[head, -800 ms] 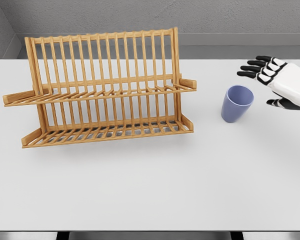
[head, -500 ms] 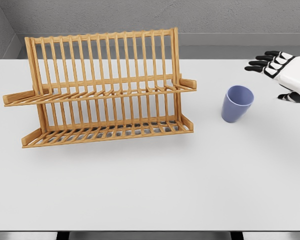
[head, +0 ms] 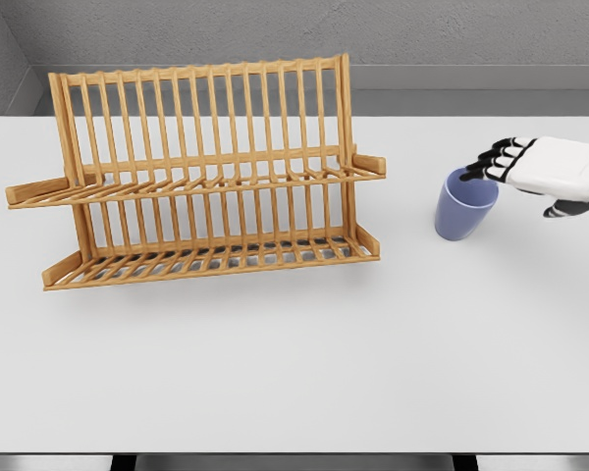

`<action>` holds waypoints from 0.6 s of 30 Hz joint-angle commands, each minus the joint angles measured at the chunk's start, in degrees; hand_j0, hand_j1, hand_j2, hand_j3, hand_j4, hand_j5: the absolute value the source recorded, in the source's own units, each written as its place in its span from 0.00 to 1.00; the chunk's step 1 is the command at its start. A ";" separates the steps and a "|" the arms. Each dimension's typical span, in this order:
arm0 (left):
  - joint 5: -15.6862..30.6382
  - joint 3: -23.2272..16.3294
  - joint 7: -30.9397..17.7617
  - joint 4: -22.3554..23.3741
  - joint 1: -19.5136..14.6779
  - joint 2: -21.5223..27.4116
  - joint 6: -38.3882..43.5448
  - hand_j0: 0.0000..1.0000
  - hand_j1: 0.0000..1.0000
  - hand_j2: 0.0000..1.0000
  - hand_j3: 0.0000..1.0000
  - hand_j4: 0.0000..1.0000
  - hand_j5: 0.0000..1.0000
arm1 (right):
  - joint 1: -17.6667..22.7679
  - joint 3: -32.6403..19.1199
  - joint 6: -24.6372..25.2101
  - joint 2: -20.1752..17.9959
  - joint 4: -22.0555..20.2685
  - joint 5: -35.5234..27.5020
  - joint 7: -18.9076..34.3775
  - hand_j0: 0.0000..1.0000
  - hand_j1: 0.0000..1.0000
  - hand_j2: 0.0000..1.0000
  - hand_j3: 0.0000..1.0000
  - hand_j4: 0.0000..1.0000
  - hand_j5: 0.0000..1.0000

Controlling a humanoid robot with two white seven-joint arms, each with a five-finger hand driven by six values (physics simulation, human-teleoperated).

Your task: Right arm put cup on second shelf

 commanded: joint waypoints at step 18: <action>-0.01 -0.02 -0.01 0.00 0.00 0.00 0.00 1.00 1.00 1.00 1.00 1.00 1.00 | -11.17 11.29 -0.66 9.81 13.64 0.22 2.64 1.00 1.00 1.00 1.00 1.00 1.00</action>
